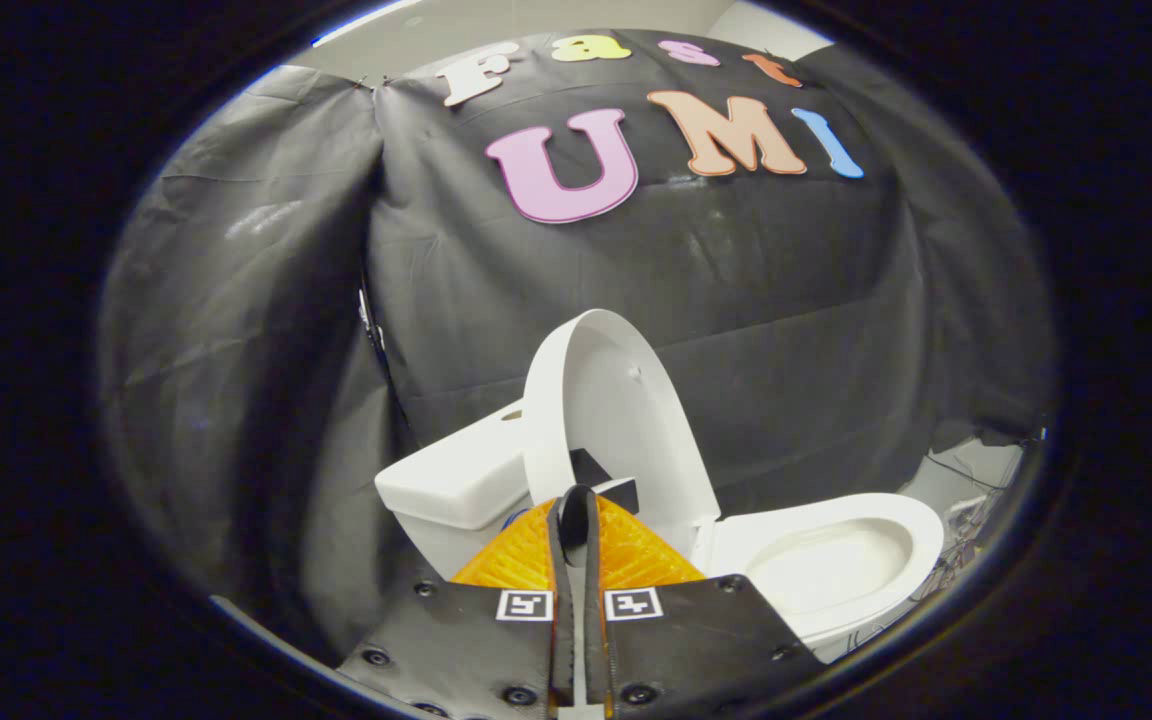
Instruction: Open the toilet lid.
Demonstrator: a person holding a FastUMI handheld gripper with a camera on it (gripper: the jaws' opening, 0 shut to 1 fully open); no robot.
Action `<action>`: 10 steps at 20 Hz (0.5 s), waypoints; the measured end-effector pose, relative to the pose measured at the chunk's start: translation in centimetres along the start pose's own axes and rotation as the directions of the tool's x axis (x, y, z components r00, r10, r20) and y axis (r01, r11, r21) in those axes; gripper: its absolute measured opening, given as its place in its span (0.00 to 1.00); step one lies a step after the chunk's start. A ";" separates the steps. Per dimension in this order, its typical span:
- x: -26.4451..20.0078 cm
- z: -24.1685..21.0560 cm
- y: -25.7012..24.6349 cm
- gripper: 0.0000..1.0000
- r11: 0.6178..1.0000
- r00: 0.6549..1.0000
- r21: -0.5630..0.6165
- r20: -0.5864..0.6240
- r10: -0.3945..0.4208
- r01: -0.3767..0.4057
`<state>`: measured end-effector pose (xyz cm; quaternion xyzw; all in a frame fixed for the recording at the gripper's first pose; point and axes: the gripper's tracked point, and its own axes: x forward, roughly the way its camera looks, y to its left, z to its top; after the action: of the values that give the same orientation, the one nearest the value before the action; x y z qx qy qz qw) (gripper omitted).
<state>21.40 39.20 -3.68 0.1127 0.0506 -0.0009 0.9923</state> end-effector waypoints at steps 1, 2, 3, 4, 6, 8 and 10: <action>0.2 0.1 0.4 0.05 1.000 1.000 -0.003 0.004 0.009 -0.009; 0.3 -0.2 0.7 0.05 1.000 1.000 -0.007 0.004 0.020 -0.020; 0.4 -0.4 0.9 0.05 0.999 1.000 -0.009 0.002 0.031 -0.031; 0.4 -0.4 1.1 0.05 0.999 0.999 -0.007 0.006 0.036 -0.036; 0.4 -0.2 1.1 0.05 0.999 0.999 -0.016 0.020 0.043 -0.043; 0.6 -0.2 1.3 0.13 0.996 0.997 -0.059 0.030 0.069 -0.067; 0.7 -0.5 1.5 0.21 0.994 0.996 -0.060 0.017 0.092 -0.091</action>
<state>22.08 40.81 -3.92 0.0853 0.0357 0.0449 0.9947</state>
